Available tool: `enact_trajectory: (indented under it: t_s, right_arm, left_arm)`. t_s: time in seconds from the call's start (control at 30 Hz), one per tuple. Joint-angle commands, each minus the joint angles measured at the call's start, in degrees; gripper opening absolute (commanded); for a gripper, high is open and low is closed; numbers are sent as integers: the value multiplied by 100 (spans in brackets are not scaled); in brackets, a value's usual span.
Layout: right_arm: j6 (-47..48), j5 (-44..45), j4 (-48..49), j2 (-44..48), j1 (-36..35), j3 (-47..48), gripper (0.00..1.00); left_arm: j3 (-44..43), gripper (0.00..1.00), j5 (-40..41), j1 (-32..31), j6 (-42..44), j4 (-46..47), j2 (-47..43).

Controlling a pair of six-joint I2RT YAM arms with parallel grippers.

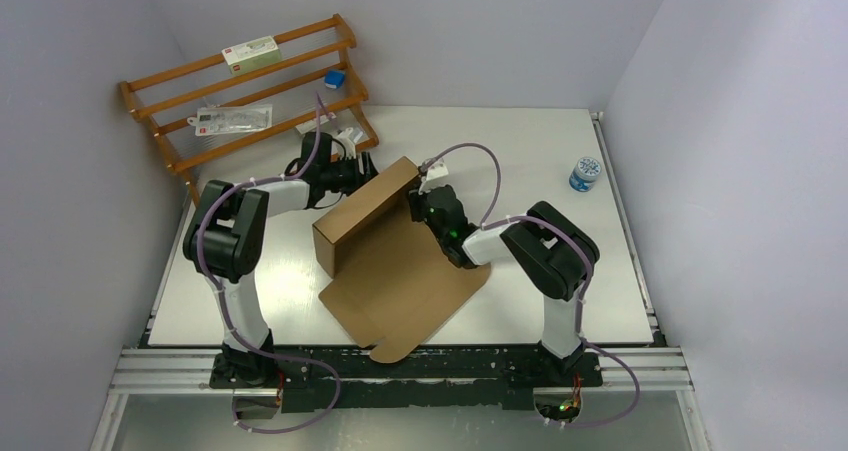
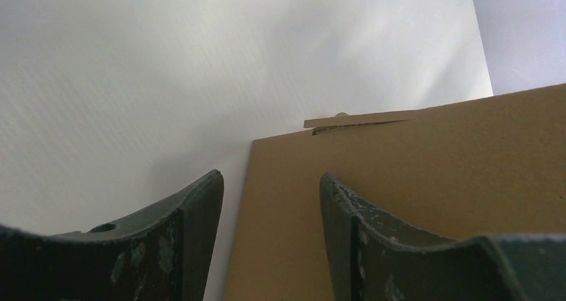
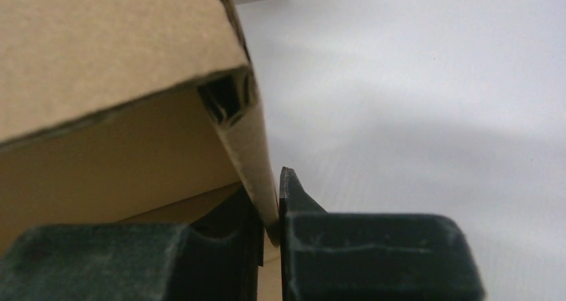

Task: Fold the paper box

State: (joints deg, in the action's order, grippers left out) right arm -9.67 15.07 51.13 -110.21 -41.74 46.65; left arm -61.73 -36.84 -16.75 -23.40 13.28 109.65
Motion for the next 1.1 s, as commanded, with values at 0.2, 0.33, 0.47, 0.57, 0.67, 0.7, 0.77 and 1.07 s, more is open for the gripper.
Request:
enact_trajectory:
  t_s: [0.2, 0.33, 0.47, 0.57, 0.67, 0.7, 0.77, 1.07]
  right_arm:
    - [-1109, 1432, -1165, 243, 95, 332, 9]
    - [-860, 923, -900, 249, 98, 223, 10]
    - [-738, 656, -817, 194, 96, 230, 16]
    - [-560, 175, -483, 263, 104, 57, 28]
    - [-380, -74, -169, 377, 127, -139, 35]
    - [-315, -117, -77, 411, 130, -204, 36]
    - [-182, -178, 107, 466, 145, -332, 39]
    - [120, -282, 230, 717, 224, -691, 54]
  left_arm:
    - [410, 59, -895, -459, -215, 160, -365]
    - [518, 58, -850, -469, -239, 278, -318]
    - [589, 59, -841, -468, -276, 398, -432]
    - [519, 60, -649, -465, -157, 167, -489]
    - [429, 61, -474, -454, -70, -2, -511]
    - [396, 61, -390, -452, -43, -75, -506]
    - [342, 61, -258, -452, 4, -163, -512]
    - [209, 66, 743, -406, 73, -656, -930]
